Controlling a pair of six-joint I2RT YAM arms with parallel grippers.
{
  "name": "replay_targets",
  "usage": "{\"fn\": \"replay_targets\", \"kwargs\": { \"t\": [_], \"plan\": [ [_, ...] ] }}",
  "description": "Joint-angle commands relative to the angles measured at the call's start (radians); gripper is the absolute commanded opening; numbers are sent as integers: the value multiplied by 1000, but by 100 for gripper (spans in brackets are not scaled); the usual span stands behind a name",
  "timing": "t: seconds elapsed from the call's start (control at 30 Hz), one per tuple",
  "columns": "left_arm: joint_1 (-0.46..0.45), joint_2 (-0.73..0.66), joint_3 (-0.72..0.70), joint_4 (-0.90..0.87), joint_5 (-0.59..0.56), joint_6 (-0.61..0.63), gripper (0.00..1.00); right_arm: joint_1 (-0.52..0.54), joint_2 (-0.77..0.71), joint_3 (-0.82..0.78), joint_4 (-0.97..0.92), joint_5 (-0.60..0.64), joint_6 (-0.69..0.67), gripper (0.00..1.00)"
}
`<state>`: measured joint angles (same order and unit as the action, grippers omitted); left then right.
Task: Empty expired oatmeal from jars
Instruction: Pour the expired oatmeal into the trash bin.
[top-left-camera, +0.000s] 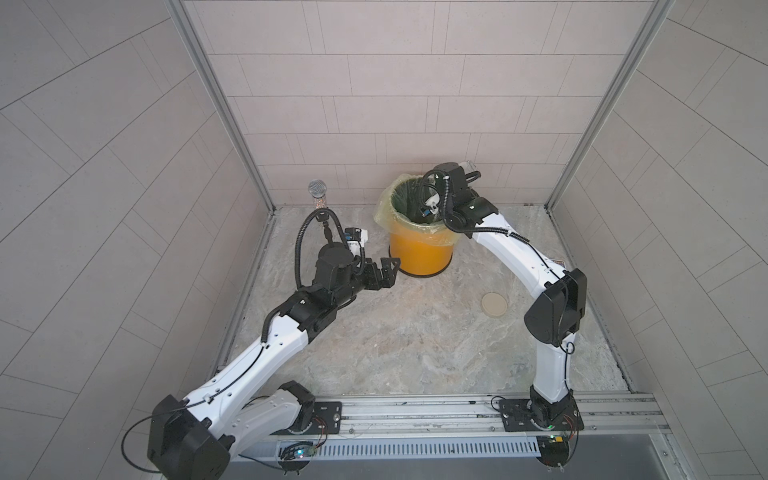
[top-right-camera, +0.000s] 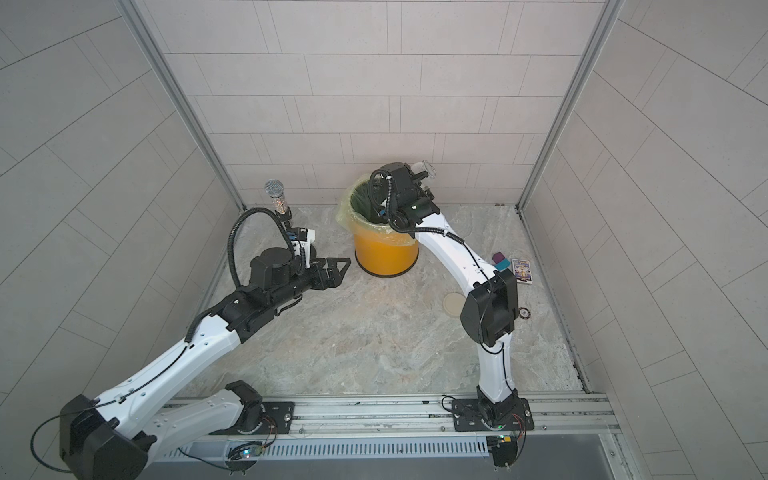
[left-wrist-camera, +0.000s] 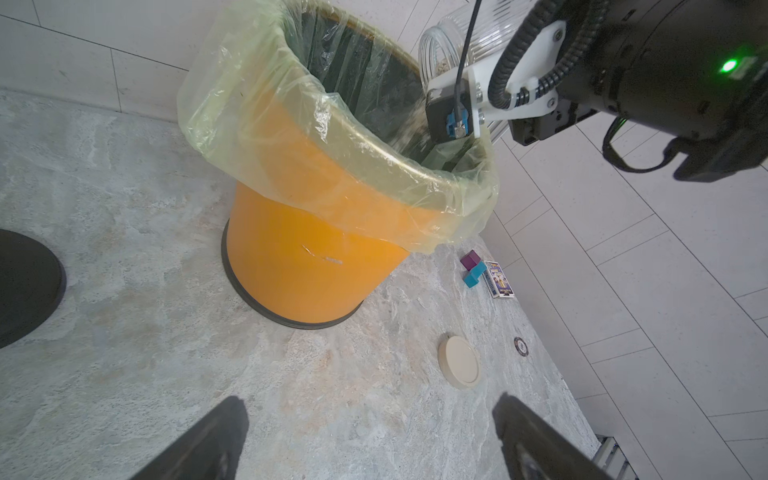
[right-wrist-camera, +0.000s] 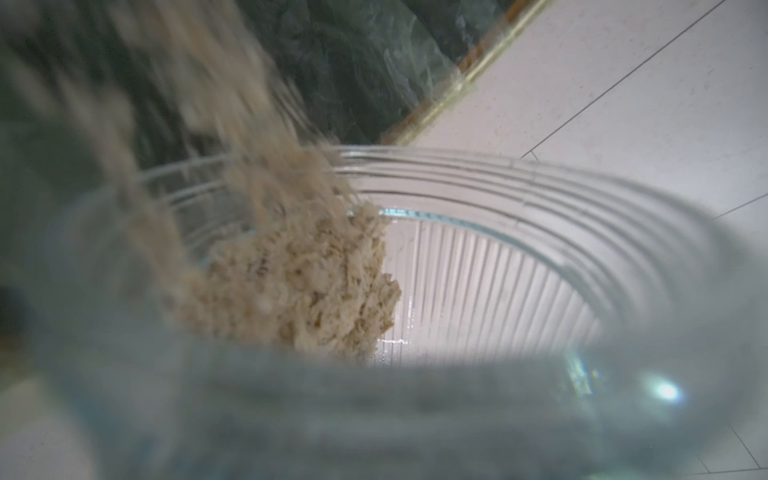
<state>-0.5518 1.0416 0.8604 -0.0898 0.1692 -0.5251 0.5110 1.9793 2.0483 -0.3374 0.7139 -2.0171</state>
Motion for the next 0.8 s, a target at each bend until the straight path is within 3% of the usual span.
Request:
{"fn": "replay_targets", "kwargs": {
  "t": [0.0, 0.07, 0.17, 0.23, 0.37, 0.5, 0.6, 0.7, 0.77],
  "plan": [
    [4, -15, 15, 15, 0, -8, 99, 31, 57, 191, 1, 108, -568, 0],
    [4, -22, 8, 11, -8, 0, 99, 21, 84, 212, -75, 258, -598, 0],
    [4, -13, 30, -17, 3, 14, 99, 66, 91, 241, -90, 235, -580, 0],
    [4, -17, 27, -13, -1, 12, 99, 72, 118, 246, -92, 323, -599, 0],
    [4, -37, 25, -12, -4, 6, 99, 89, 135, 251, -73, 325, -600, 0],
    [4, -37, 30, -21, -7, 10, 99, 96, 206, 366, -250, 441, -495, 0],
    [3, -43, 31, -20, -2, 8, 99, 116, 183, 350, -203, 340, -512, 0],
    [4, -47, 21, -21, -6, 8, 99, 111, 197, 369, -252, 414, -505, 0],
    [4, -49, 21, -21, -2, 10, 99, 112, 194, 385, -231, 363, -516, 0]
  ]
}}
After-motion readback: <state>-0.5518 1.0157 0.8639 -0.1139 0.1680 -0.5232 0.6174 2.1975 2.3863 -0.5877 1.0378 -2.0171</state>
